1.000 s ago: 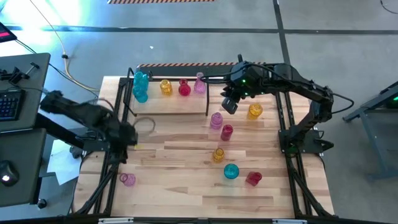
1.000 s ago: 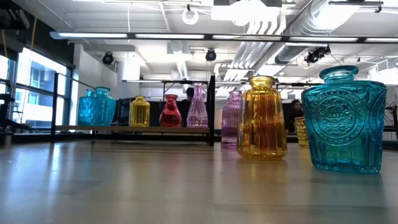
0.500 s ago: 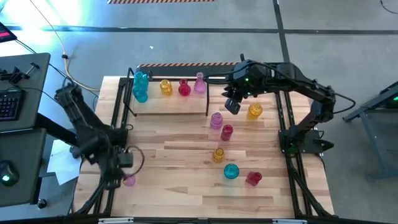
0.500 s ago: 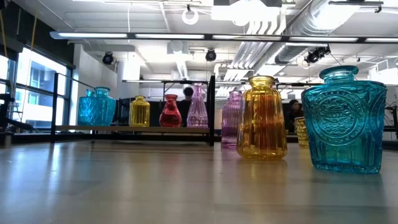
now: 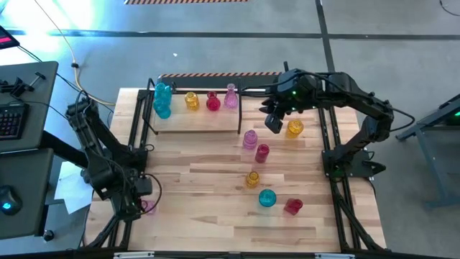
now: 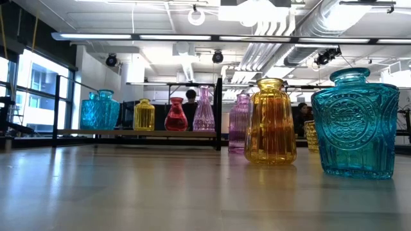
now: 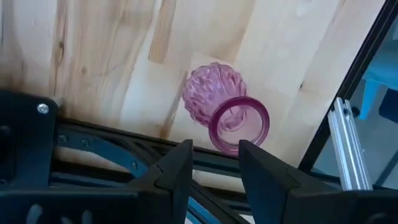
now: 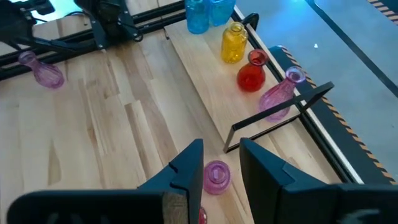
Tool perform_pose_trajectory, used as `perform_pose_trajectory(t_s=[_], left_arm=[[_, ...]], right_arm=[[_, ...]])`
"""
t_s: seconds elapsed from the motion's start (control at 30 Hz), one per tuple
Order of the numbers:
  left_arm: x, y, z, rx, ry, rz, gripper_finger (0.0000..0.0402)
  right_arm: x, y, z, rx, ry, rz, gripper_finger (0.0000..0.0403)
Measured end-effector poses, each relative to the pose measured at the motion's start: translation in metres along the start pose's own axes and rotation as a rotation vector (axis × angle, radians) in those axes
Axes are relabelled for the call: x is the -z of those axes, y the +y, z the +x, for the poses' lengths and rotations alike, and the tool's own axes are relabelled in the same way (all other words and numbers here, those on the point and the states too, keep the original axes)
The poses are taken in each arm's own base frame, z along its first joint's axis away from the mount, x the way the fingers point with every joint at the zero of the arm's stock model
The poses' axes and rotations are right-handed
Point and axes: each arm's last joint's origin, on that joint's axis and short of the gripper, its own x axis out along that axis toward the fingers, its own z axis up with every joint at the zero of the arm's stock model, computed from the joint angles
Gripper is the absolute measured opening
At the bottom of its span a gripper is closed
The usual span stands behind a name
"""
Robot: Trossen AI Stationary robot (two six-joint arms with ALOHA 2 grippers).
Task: Sort vases onto shelf
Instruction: Put the bottom purple vase on the shelf aligned with the other purple vase
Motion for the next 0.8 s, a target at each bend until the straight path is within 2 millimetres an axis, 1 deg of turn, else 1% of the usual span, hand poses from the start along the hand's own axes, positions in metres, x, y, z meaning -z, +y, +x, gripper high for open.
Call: perform_pose_trajectory(t_s=[0.23,0.37,0.7,0.8], left_arm=[[0.0,0.003,0.007,-0.025,-0.02,0.024,0.0119],[0.0,0.003,0.01,-0.019,-0.022,0.024,0.0119],[-0.002,-0.002,0.011,0.029,-0.056,0.024,0.0119],[-0.003,-0.004,0.014,0.009,-0.051,0.016,0.0119]], right_arm=[[0.003,0.012,-0.002,-0.031,0.002,0.0,0.0087],[0.004,0.018,-0.004,-0.019,-0.006,-0.011,0.0087],[0.005,0.019,-0.004,-0.008,-0.01,-0.008,0.0087],[0.005,0.019,-0.004,-0.008,-0.01,-0.012,0.0087]])
